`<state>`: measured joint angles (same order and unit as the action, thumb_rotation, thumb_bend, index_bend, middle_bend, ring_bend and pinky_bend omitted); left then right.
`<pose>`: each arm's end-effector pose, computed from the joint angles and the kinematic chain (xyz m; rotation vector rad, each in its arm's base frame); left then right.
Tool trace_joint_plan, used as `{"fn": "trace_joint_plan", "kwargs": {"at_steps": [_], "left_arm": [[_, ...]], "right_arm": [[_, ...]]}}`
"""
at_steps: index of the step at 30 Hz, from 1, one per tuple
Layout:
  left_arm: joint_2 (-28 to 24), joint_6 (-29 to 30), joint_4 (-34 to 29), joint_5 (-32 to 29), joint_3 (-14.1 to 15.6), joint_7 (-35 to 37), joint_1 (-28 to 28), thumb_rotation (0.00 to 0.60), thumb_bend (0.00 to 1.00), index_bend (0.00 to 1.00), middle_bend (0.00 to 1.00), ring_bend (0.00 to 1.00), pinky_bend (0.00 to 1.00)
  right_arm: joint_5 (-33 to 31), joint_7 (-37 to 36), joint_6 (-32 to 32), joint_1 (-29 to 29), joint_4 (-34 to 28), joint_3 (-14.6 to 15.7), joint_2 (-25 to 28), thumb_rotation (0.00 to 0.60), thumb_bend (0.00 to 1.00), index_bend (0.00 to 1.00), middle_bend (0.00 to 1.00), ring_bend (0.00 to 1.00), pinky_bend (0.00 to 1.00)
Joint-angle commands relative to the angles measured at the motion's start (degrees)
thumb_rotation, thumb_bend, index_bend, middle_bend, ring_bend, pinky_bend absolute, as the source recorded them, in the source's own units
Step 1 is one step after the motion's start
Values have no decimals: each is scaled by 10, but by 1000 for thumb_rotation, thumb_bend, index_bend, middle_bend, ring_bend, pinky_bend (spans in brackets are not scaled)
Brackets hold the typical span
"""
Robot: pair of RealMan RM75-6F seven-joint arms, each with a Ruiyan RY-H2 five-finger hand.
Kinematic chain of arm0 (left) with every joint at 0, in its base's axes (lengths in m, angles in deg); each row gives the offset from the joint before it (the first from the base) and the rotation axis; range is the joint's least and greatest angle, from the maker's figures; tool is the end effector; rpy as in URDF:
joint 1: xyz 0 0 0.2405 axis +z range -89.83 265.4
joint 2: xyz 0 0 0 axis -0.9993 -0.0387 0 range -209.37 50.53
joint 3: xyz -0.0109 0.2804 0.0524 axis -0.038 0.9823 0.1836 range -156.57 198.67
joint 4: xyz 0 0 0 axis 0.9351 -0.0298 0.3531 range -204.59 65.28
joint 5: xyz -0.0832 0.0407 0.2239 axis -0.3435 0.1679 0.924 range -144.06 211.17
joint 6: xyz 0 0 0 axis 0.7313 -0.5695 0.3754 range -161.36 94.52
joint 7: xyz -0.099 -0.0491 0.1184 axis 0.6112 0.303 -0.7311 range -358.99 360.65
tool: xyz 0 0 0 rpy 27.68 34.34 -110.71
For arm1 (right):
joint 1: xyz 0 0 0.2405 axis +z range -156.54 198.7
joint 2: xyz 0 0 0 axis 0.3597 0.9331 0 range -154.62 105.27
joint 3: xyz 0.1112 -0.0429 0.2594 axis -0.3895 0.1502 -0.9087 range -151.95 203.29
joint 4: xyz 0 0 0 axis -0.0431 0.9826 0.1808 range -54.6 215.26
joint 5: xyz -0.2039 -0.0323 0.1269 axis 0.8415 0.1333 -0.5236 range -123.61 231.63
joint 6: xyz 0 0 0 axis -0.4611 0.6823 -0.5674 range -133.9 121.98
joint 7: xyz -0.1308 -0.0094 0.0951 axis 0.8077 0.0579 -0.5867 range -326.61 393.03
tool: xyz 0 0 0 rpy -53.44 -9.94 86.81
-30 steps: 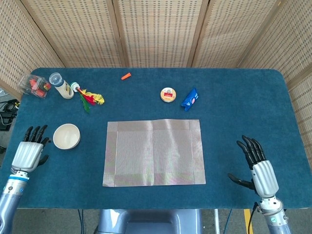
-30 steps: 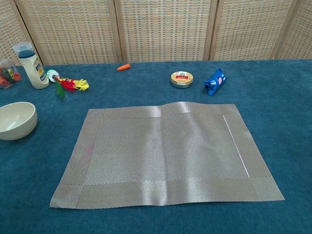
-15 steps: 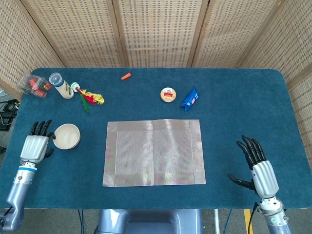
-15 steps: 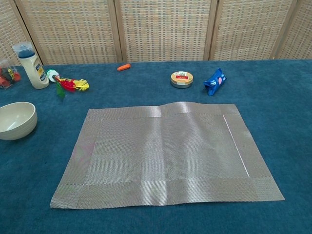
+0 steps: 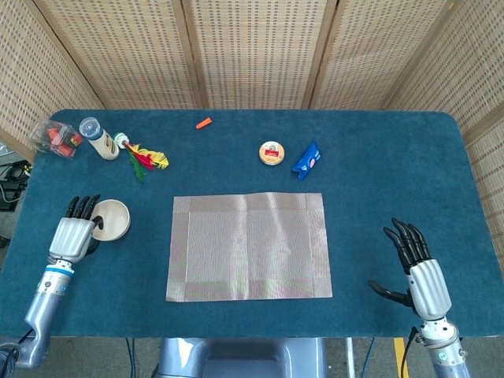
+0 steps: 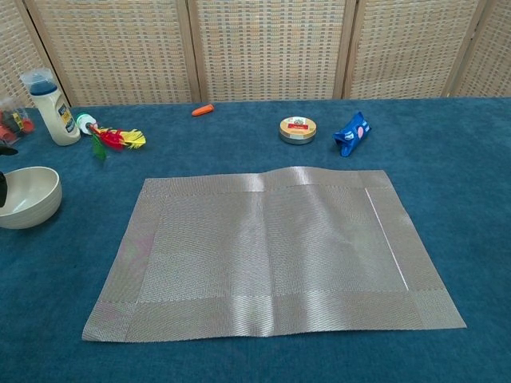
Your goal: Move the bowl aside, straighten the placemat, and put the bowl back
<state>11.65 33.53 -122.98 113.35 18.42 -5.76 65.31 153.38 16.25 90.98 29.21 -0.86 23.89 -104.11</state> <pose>-0.3881 0.3305 0.0090 -1.6438 -0.7228 -0.6233 -0.3022 -0.2104 0.0790 1.3907 -0.9357 1.4756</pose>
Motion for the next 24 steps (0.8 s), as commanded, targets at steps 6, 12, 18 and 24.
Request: {"fn": "trace_joint_plan", "kwargs": {"at_steps": [6, 12, 18, 24], "left_arm": [[8, -3, 4, 0, -1, -4, 1, 600, 461, 553, 0, 0, 0], [11, -4, 3, 1, -1, -6, 2, 600, 500, 586, 0, 0, 0], [6, 10, -5, 9, -2, -7, 3, 600, 532, 612, 0, 0, 0], [-2, 25, -17, 16, -3, -9, 5, 600, 563, 664, 0, 0, 0]], "right_arm": [[1, -1, 1, 0, -1, 0, 1, 600, 198, 112, 0, 0, 0], [1, -2, 1, 0, -1, 1, 1, 600, 198, 112, 0, 0, 0], [-1, -5, -1, 1, 0, 0, 1, 600, 198, 112, 0, 0, 0], [1, -8, 2, 0, -1, 0, 2, 600, 197, 112, 0, 0, 0]]}}
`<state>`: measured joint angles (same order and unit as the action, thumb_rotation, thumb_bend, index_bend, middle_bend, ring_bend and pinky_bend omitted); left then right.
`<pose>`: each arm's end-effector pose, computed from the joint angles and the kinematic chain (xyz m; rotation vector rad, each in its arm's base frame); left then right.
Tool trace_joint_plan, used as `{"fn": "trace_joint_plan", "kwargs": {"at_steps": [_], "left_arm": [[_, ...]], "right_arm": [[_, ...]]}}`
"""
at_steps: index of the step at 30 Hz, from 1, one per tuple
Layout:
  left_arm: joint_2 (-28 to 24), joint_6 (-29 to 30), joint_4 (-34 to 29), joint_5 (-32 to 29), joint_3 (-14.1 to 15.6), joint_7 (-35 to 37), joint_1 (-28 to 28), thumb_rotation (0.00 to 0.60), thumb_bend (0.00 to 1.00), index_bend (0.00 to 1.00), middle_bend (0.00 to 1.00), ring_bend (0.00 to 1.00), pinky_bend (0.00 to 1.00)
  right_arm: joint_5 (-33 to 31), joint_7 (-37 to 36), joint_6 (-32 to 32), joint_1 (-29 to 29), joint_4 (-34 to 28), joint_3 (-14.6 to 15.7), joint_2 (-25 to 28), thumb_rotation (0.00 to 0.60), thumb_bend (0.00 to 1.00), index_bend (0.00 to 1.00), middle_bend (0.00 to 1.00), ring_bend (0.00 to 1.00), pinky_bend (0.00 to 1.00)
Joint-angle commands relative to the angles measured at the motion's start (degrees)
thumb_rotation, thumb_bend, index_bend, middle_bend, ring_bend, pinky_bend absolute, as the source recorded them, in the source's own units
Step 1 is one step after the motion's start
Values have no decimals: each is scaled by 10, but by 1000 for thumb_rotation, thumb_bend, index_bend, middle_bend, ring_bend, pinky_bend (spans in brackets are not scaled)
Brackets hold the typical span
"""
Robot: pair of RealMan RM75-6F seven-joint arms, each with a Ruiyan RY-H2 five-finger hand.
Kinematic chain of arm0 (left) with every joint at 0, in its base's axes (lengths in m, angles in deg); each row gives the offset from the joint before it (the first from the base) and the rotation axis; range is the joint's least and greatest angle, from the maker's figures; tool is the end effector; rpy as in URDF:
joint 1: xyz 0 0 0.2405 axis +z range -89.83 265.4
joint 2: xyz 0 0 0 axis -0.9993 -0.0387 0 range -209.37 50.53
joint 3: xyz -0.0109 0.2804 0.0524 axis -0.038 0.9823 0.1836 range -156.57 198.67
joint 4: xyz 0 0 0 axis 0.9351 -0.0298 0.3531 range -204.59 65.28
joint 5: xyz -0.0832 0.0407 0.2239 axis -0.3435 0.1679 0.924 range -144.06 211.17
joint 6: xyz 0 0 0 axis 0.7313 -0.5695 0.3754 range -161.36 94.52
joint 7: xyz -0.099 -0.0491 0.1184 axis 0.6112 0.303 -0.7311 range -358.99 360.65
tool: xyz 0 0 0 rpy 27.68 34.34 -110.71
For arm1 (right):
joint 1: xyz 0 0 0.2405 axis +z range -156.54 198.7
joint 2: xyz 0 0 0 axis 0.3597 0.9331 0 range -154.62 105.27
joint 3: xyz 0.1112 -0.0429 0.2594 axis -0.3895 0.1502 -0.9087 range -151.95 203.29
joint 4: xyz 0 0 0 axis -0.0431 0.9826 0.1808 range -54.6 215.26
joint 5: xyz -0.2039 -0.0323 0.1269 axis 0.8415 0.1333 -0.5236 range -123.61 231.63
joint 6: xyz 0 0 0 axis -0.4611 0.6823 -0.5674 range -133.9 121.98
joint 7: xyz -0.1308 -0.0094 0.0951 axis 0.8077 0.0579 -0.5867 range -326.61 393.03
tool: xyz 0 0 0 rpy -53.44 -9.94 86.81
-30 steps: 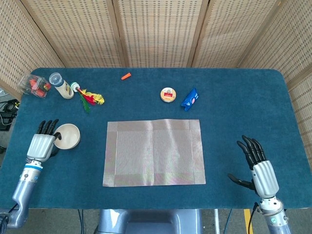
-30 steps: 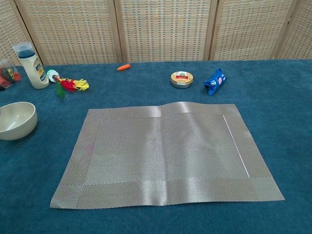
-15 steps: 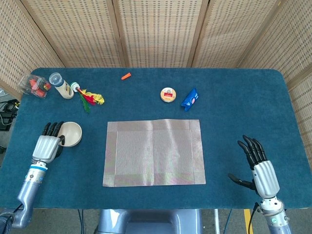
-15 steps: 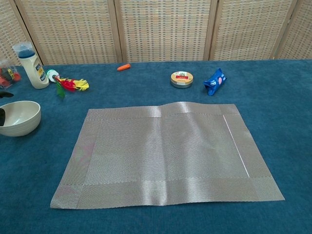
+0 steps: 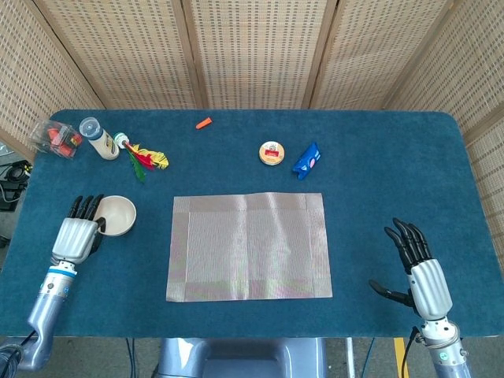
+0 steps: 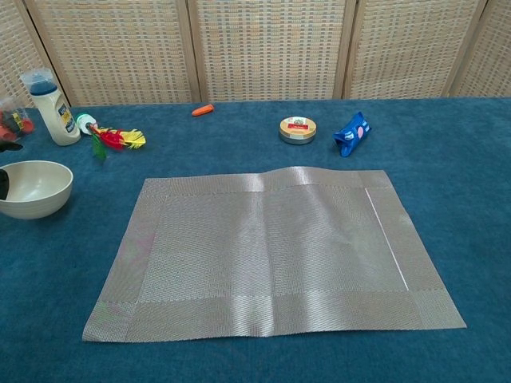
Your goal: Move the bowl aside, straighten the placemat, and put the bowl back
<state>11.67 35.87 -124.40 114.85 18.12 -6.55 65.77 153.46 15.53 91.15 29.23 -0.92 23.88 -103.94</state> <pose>-0.3778 0.3268 0.0080 -1.6447 -0.6925 -0.6647 -0.3020 -0.2104 0.0803 1.3877 -0.9415 1.4868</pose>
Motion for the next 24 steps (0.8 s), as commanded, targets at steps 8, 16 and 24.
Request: {"fn": "trace_joint_plan", "kwargs": {"at_steps": [8, 16, 24], "left_arm": [[-3, 2, -7, 1, 0, -6, 3, 600, 563, 704, 0, 0, 0], [-12, 24, -45, 17, -10, -18, -8, 600, 563, 702, 0, 0, 0], [-26, 40, -134, 36, -26, -63, -32, 600, 562, 700, 0, 0, 0]], "right_arm": [[1, -1, 3, -1, -2, 0, 1, 600, 197, 112, 0, 0, 0], [0, -2, 4, -1, -2, -2, 2, 600, 197, 112, 0, 0, 0], [-1, -5, 4, -1, -3, -2, 4, 600, 197, 112, 0, 0, 0]]}}
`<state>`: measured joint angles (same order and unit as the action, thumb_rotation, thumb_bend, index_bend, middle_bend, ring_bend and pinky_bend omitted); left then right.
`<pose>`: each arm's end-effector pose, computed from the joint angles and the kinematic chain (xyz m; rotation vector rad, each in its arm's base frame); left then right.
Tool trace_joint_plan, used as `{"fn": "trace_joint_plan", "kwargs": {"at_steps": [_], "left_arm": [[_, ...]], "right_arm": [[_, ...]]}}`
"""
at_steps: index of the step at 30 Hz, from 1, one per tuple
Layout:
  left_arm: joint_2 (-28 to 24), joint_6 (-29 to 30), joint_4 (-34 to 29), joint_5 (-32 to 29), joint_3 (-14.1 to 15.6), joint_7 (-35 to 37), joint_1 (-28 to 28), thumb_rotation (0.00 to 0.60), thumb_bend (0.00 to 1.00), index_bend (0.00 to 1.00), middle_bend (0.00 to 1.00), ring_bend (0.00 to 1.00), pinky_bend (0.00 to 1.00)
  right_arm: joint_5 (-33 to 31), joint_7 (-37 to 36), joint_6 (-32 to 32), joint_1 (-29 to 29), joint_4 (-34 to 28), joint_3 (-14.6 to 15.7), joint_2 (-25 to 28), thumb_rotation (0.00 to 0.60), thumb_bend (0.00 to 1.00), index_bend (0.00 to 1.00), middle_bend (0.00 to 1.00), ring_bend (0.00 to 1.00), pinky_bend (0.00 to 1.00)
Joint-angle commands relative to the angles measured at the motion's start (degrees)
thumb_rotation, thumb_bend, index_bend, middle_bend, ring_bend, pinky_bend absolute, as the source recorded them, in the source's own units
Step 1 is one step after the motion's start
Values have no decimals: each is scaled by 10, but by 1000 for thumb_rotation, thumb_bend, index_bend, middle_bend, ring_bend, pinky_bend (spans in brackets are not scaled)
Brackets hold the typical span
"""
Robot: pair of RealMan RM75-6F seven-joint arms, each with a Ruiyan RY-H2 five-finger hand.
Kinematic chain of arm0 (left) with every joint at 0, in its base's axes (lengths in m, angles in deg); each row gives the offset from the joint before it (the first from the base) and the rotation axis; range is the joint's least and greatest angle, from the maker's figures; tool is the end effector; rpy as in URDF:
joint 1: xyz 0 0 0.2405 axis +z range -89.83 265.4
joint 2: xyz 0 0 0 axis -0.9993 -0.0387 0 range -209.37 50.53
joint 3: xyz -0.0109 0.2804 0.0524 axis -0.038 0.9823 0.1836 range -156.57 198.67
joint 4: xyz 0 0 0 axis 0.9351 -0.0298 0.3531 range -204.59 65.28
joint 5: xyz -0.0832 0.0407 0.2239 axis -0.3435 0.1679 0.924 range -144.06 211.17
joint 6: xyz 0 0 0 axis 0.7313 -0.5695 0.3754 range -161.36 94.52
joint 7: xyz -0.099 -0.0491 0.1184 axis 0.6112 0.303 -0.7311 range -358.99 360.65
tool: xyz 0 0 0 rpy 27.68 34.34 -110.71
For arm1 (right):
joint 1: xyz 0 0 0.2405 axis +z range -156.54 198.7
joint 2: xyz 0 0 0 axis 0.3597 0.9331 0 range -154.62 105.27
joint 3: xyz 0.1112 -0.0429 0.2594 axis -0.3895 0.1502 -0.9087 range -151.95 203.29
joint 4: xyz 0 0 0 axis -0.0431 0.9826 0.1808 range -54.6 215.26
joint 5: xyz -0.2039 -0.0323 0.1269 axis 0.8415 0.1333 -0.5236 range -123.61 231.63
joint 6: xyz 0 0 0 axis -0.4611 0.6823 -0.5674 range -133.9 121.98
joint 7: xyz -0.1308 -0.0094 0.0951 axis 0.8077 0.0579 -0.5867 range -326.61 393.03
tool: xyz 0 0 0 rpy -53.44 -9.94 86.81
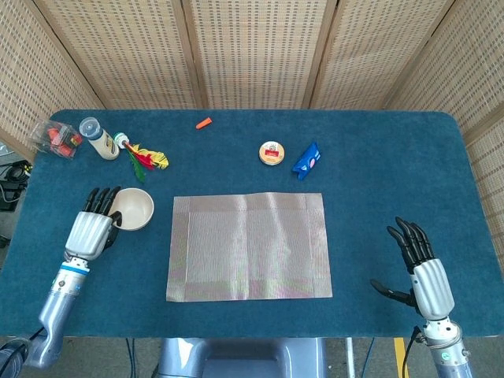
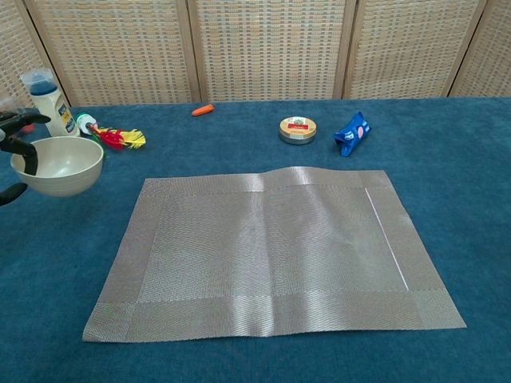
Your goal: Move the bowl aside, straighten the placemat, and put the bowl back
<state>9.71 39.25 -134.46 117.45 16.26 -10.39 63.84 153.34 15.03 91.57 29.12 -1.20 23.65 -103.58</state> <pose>-0.3200 0.3331 0.0048 -1.6665 -0.6429 -0.8230 -0.3020 -0.2105 0.0840 1.3759 -0.9400 1.4973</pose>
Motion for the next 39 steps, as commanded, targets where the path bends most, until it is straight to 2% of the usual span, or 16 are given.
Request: {"fn": "trace_joint_plan", "kwargs": {"at_steps": [1, 6, 11, 15, 26, 39], "left_arm": [[-6, 6, -46, 12, -9, -34, -16, 600, 562, 699, 0, 0, 0], [10, -12, -126, 24, -28, -108, -57, 600, 561, 696, 0, 0, 0], [25, -36, -154, 11, -39, -154, -78, 600, 560, 686, 0, 0, 0], [58, -67, -171, -6, -48, -200, -106, 600, 560, 685, 0, 0, 0], [137, -101, -159, -40, -54, -267, -148, 600, 560, 685, 0, 0, 0], [174, -116, -135, -64, -48, -289, -167, 600, 554, 677, 0, 0, 0]], "right_arm": [[0, -1, 0, 0, 0, 0, 0, 600, 197, 112, 0, 0, 0], [-8, -13, 2, -2, -1, -5, 6, 600, 197, 112, 0, 0, 0], [-12, -19, 2, -1, -1, -8, 8, 600, 197, 112, 0, 0, 0], [-16, -29, 5, -2, -2, -11, 13, 600, 198, 112, 0, 0, 0], [-23, -48, 7, -4, -3, -16, 20, 600, 197, 112, 0, 0, 0], [-23, -55, 6, -4, -5, -16, 23, 600, 198, 112, 0, 0, 0]]}}
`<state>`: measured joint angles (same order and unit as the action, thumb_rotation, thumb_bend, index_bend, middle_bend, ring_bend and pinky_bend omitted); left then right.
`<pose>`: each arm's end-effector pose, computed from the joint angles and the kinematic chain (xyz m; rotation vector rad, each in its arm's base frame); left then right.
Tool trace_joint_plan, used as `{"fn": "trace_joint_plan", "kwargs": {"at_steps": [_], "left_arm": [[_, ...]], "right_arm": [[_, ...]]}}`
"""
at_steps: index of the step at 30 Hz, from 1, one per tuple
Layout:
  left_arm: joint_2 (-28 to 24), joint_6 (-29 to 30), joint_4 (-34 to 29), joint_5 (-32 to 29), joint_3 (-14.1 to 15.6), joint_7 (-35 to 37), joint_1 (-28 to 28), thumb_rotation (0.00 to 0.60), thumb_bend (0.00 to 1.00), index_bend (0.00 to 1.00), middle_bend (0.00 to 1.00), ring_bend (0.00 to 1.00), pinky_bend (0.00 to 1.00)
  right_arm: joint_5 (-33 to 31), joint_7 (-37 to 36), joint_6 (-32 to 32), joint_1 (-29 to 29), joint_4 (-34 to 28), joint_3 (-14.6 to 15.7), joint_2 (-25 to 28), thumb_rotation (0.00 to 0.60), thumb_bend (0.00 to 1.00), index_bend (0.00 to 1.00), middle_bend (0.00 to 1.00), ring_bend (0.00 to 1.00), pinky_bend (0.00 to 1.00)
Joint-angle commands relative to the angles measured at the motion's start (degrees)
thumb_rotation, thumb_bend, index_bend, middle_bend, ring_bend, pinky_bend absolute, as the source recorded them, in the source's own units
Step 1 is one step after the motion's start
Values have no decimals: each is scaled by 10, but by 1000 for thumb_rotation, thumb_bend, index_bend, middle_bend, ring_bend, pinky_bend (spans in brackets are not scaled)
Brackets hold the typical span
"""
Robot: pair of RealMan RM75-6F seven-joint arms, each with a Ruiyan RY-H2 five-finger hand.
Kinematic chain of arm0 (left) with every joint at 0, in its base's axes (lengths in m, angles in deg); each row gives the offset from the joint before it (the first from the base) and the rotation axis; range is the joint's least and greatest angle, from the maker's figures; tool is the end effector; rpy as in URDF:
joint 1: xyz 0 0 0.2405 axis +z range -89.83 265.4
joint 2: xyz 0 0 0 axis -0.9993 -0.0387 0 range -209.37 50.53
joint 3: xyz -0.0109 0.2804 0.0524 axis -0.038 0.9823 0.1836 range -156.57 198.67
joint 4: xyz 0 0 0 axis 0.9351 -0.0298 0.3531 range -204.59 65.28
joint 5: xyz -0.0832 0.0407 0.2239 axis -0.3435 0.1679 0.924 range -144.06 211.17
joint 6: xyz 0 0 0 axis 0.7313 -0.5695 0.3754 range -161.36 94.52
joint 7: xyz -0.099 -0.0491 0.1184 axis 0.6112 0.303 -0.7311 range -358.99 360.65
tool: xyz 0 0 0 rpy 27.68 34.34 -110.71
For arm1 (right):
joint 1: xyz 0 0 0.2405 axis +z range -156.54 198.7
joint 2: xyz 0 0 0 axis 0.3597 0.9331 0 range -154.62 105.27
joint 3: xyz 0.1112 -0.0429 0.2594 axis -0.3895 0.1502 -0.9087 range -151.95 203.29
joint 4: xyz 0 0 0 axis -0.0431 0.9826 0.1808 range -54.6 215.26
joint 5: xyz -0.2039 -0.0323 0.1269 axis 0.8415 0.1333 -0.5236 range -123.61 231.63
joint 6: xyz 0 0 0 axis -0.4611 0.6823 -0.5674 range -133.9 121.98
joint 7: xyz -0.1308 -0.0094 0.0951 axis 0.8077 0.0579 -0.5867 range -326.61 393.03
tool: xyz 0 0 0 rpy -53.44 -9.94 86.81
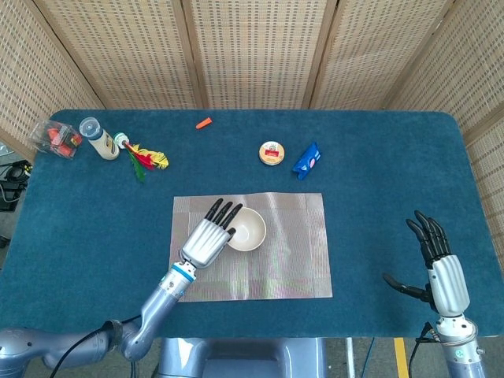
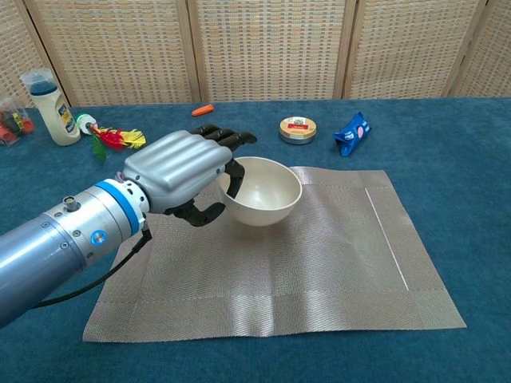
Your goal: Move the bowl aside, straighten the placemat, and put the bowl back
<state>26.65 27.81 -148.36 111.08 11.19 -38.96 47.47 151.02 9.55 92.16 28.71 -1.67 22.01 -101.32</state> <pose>-0.0956 0.3294 -0.1330 -1.9953 -0.5155 -0.9778 -0.3110 -0.2161 0.1053 1.2991 -0.9744 1.5426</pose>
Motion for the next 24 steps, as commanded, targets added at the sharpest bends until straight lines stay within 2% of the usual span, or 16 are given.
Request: {"fn": "trace_joint_plan", "kwargs": {"at_steps": [1, 6, 9, 13, 16, 20, 24], "left_arm": [[8, -2, 6, -1, 5, -4, -4, 600, 554, 677, 0, 0, 0], [16, -2, 13, 0, 15, -7, -7, 600, 552, 666, 0, 0, 0], [14, -6, 17, -4, 25, -15, -4, 600, 517, 610, 0, 0, 0], [5, -10, 11, -13, 34, -28, 0, 600, 304, 394, 0, 0, 0], [-2, -7, 3, -14, 38, -28, 3, 600, 217, 218, 0, 0, 0], [-15, 4, -8, -7, 42, -24, 9, 600, 196, 110, 0, 0, 0], [-35, 21, -25, 2, 46, -14, 18, 600, 194, 73, 0, 0, 0]], "right_arm": [[0, 1, 0, 0, 0, 0, 0, 600, 197, 112, 0, 0, 0], [0, 0, 0, 0, -1, -1, 0, 600, 197, 112, 0, 0, 0], [1, 0, 0, 0, -1, 0, 0, 600, 198, 112, 0, 0, 0], [1, 1, -2, 0, 0, 0, 0, 600, 197, 112, 0, 0, 0], [1, 1, -2, 0, 0, 1, 0, 600, 198, 112, 0, 0, 0], [2, 2, -1, 0, 0, 0, 0, 600, 197, 112, 0, 0, 0], [3, 6, -2, 0, 1, 1, -1, 600, 197, 112, 0, 0, 0]]}}
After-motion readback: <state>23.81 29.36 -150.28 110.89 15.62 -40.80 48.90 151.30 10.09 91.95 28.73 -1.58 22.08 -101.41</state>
